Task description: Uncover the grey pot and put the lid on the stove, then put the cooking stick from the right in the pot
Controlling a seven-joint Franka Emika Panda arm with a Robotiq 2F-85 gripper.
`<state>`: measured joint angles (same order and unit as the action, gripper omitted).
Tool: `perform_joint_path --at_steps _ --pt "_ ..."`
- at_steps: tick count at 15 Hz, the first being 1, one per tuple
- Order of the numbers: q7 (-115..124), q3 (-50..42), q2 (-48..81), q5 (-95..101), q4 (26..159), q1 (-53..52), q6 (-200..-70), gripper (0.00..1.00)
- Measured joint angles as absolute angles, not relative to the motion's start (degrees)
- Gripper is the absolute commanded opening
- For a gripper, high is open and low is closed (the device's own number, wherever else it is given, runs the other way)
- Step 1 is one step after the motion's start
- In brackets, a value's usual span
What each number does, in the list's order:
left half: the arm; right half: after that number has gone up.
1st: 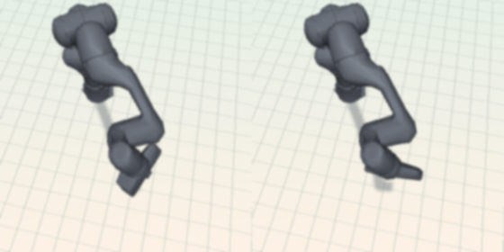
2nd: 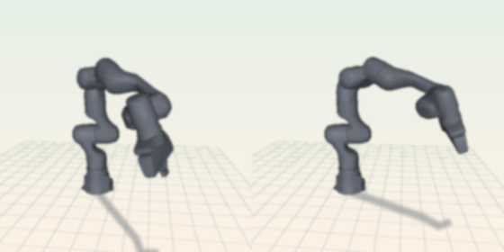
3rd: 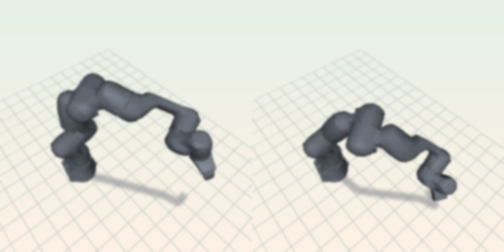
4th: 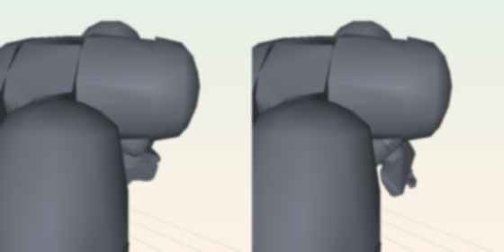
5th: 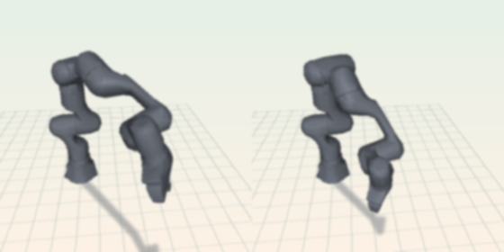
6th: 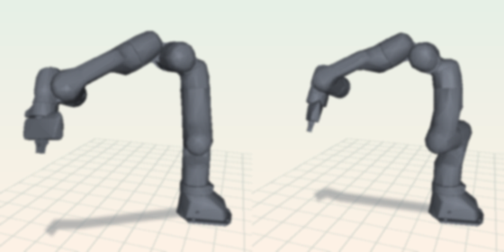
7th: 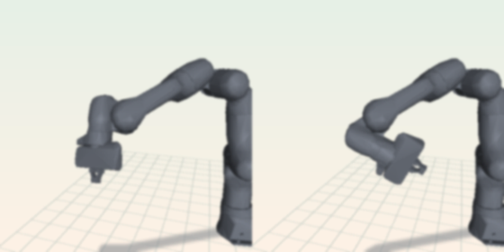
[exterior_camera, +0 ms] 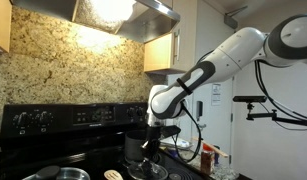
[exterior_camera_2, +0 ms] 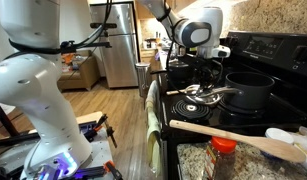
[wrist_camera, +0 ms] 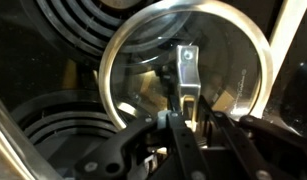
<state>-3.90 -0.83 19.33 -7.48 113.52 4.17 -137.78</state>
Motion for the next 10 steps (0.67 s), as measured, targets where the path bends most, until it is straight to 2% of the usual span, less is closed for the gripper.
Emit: perform_joint_path --at_steps 6,7,8,10 --pt "3.1 -2.9 19.3 -3.7 113.5 2.7 -135.3 0.13" --pt "3.1 -2.9 19.3 -3.7 113.5 2.7 -134.6 0.45" --pt "3.1 -2.9 19.3 -3.7 113.4 2.7 -133.9 0.46" --pt "3.3 -2.9 19.2 -3.7 113.4 2.6 -132.2 0.58"
